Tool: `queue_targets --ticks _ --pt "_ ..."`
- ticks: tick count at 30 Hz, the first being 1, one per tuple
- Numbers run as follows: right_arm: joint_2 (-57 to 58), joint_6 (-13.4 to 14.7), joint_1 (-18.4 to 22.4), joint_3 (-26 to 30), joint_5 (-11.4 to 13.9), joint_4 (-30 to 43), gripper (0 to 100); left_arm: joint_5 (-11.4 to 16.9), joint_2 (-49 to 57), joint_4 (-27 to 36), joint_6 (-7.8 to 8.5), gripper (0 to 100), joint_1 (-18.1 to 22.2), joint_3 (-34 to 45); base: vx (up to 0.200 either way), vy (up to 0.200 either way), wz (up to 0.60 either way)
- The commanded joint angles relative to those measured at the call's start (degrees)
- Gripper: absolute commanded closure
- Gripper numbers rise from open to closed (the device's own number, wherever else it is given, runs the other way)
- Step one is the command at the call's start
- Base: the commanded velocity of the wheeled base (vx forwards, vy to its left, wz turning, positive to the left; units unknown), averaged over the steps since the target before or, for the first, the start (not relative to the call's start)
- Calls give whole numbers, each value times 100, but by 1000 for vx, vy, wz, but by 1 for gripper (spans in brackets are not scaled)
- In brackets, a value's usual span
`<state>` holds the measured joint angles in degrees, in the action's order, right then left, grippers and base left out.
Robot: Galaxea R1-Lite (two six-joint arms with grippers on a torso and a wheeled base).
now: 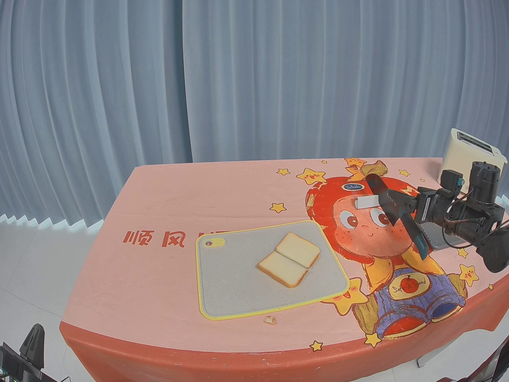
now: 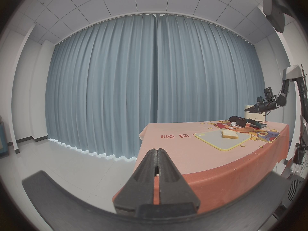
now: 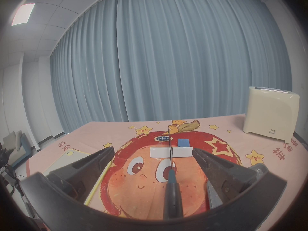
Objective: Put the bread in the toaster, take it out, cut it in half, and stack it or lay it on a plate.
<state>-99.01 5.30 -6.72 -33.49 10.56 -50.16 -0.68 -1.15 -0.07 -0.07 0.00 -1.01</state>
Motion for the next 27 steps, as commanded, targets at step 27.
queue_targets --ticks 27 --pt "980 -12 -1069 211 -80 42 0 -2 -8 -1 -1 100 0 101 0 0 0"
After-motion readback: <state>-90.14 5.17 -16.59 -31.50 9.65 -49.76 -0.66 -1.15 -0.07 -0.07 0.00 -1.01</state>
